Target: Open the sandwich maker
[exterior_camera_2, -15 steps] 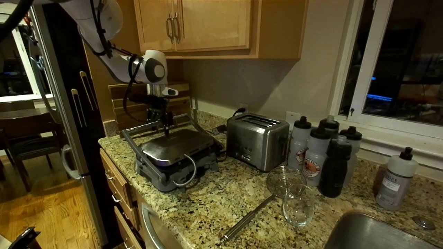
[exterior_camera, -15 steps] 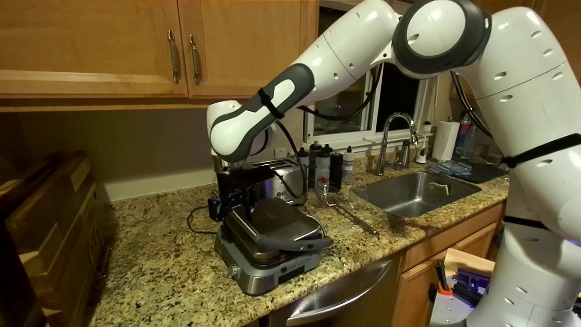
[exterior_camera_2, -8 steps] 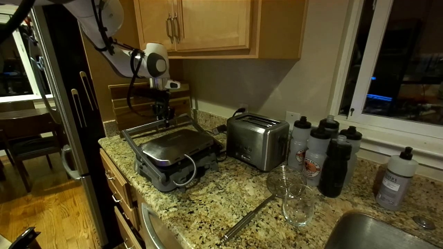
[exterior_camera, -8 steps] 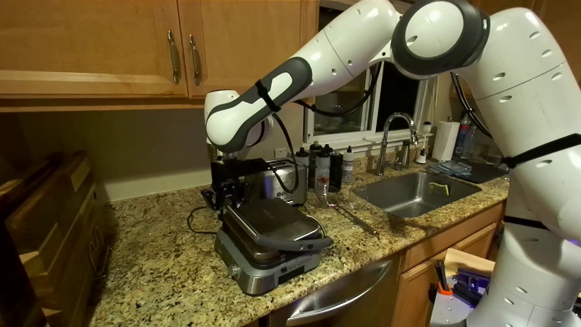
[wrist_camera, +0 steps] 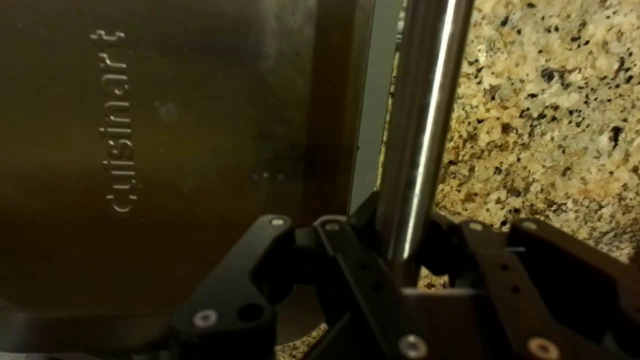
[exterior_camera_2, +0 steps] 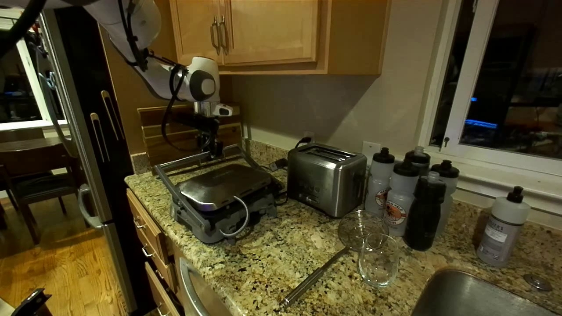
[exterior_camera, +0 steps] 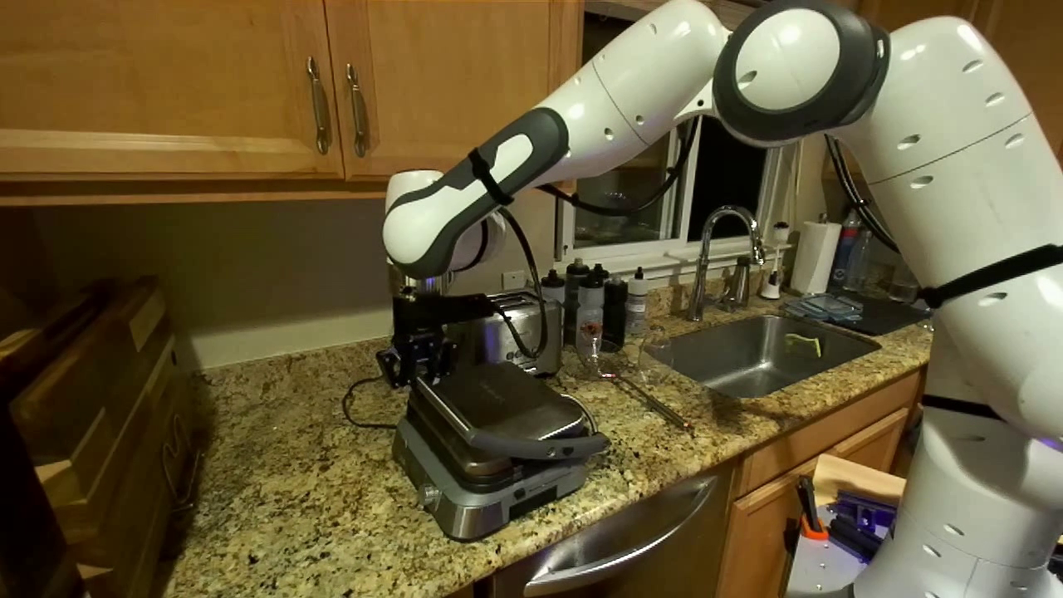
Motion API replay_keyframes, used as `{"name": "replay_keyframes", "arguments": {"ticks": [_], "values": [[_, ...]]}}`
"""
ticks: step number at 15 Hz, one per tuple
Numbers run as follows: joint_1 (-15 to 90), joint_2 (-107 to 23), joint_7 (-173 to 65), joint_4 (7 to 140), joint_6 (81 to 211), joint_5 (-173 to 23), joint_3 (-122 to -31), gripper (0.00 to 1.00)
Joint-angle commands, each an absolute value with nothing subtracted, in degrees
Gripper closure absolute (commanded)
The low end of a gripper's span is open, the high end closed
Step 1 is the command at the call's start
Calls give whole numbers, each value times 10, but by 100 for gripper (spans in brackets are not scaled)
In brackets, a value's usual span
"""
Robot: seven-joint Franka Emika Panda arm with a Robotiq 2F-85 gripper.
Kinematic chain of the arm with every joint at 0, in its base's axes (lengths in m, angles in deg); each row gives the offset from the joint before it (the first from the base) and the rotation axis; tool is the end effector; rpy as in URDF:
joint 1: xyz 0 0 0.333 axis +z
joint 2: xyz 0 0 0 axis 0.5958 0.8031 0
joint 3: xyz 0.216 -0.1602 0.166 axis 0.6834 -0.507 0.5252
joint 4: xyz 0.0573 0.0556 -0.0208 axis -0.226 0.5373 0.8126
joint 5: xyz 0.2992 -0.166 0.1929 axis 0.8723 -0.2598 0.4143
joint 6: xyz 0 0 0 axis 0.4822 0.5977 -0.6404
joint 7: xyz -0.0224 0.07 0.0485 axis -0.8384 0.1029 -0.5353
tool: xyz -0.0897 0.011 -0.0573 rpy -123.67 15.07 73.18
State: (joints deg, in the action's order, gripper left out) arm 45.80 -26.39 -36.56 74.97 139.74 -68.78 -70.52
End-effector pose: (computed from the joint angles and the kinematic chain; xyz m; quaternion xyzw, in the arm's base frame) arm 0.6755 0.1351 0.2961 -0.9929 0.1127 -0.0098 0.0372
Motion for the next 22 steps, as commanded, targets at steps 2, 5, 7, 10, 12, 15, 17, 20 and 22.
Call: {"name": "replay_keyframes", "arguments": {"ticks": [2, 5, 7, 10, 12, 15, 17, 20, 22], "values": [[456, -282, -379, 765, 1414, -670, -699, 94], [455, -292, -396, 769, 1410, -672, -698, 95], [448, -309, -418, 781, 1408, -666, -693, 95], [438, -339, -441, 807, 1403, -659, -692, 95], [428, -364, -454, 828, 1400, -651, -694, 95], [413, -409, -465, 857, 1391, -642, -701, 95], [402, -439, -470, 877, 1384, -640, -706, 95], [382, -477, -470, 903, 1375, -632, -715, 95], [371, -497, -469, 917, 1372, -626, -721, 95]]}}
